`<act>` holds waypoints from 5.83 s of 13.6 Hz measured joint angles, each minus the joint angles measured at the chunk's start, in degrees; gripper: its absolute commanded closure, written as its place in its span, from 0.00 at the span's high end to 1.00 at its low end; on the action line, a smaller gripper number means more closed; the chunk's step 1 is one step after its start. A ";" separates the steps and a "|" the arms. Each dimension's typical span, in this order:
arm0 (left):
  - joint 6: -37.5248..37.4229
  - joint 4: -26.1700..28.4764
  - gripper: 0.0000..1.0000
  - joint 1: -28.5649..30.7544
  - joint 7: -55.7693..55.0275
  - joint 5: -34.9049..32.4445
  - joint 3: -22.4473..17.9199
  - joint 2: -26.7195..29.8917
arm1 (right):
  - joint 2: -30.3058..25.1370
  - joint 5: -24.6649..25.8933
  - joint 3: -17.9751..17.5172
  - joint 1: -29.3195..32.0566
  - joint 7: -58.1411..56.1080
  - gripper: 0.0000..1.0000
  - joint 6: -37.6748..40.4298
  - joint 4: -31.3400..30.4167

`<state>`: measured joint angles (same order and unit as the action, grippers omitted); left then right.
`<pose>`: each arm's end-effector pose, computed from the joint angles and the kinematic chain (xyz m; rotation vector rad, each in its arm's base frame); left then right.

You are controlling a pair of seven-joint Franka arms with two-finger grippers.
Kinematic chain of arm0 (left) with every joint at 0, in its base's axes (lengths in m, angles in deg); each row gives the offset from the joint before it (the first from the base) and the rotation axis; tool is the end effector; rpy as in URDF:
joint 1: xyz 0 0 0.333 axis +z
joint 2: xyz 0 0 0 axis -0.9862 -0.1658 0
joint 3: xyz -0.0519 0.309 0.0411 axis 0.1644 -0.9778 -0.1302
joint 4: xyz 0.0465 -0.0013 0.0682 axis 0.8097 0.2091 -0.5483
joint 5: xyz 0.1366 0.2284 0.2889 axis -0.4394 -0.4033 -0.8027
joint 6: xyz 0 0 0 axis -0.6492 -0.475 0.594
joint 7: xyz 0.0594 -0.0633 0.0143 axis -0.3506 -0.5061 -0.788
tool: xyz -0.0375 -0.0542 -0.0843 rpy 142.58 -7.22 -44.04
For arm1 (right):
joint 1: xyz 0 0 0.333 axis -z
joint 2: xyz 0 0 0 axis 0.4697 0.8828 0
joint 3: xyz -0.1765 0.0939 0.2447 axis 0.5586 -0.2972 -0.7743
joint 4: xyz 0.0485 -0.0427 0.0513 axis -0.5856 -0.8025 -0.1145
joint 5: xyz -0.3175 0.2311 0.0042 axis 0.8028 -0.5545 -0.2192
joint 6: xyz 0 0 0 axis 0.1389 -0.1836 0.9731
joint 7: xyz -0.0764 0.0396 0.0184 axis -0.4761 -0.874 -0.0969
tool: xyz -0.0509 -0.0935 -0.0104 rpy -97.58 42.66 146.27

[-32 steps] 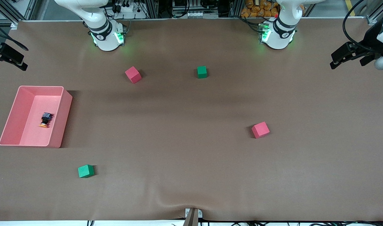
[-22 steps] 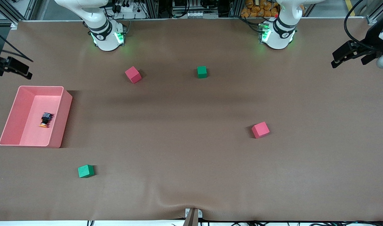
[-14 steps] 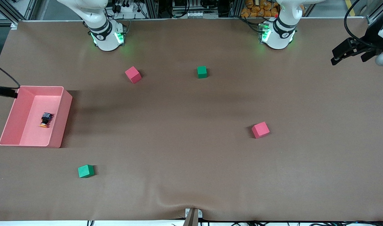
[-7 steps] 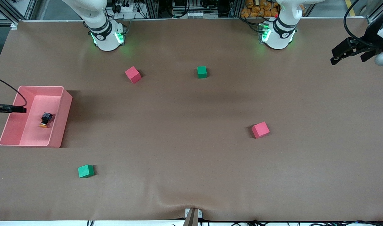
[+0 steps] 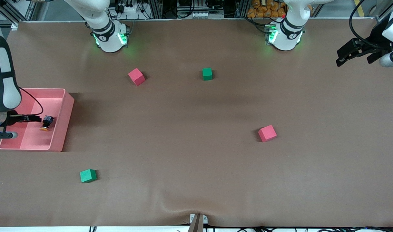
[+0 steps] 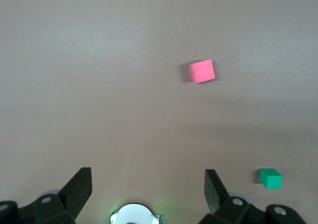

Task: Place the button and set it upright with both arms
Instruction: 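Lower the right gripper and grasp the yellow-capped button, then lift the button out of the tray with the right gripper, then set the button down on the table and open the right gripper, then retract the right gripper while the left gripper reaches the button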

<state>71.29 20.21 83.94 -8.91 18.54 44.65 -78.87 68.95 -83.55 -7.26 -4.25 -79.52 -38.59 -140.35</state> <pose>0.5085 -0.0729 0.6823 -3.1277 -0.1298 0.0595 0.5688 -0.2896 0.2533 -3.1245 -0.0040 0.3037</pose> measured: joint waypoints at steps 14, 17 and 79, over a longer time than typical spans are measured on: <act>0.00 -0.02 1.00 0.20 0.08 0.00 0.22 0.00 | 7.00 -3.74 -0.35 0.88 -1.38 0.00 -7.38 -0.01; -0.01 -0.06 1.00 0.27 1.38 0.00 -0.07 0.02 | 7.00 -3.77 -0.35 0.88 -1.40 0.00 -7.22 0.18; 23.84 -4.28 1.00 -27.56 -19.39 6.41 5.13 -32.68 | -4.20 -6.58 3.18 -31.58 44.72 1.00 37.90 42.76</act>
<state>95.13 15.93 56.38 -28.31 24.95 49.77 -111.55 64.76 -90.13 -4.08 -35.83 -34.80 -0.69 -97.59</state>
